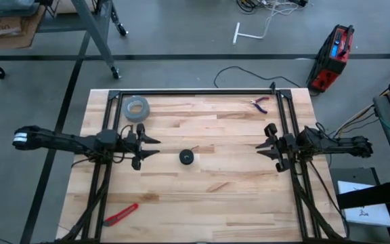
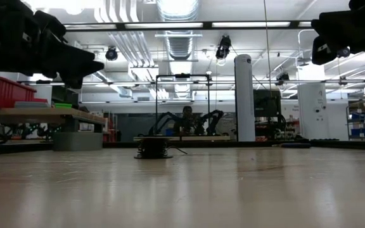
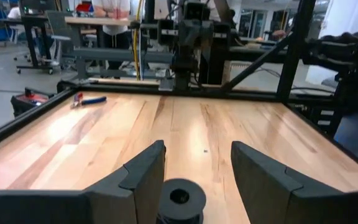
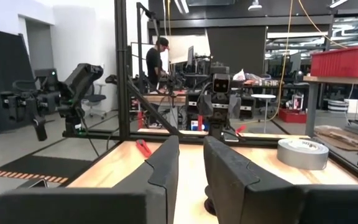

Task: Coil cords
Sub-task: Return to Home Position

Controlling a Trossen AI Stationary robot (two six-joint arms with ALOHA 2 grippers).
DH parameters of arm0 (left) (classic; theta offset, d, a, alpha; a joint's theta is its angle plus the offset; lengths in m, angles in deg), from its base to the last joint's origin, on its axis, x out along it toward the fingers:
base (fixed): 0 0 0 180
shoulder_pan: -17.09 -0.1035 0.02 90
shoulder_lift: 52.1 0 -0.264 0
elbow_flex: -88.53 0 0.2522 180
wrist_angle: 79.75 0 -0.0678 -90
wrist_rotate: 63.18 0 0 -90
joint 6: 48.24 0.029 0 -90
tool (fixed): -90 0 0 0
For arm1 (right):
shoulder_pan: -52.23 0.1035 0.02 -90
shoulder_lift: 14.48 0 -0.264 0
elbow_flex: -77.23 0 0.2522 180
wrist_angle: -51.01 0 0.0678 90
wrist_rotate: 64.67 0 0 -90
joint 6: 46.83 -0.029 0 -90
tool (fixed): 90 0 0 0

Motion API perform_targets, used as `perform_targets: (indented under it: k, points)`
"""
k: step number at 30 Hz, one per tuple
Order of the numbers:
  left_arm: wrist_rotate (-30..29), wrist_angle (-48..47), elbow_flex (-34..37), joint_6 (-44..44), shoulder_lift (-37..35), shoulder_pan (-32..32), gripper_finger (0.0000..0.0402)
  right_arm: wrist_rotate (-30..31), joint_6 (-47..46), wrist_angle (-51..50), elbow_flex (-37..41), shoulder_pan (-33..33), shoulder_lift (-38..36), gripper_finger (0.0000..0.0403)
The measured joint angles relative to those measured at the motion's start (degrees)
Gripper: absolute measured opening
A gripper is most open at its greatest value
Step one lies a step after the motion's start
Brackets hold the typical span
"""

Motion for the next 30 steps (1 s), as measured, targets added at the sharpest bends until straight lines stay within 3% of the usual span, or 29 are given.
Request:
perform_targets:
  k: [7,23,30]
  points:
    - [0.02,-0.02,-0.02,-0.02,2.49,0.00,0.0176,0.00,0.00,-0.04,-0.11,0.00,0.00,0.0074]
    - [0.05,-0.01,-0.09,-0.02,7.62,0.00,0.0176,0.00,0.00,-0.06,-0.28,0.00,0.00,0.0039]
    - [0.07,-0.01,-0.11,-0.02,9.43,0.00,0.0176,0.00,0.00,-0.06,-0.31,0.00,0.00,0.0048]
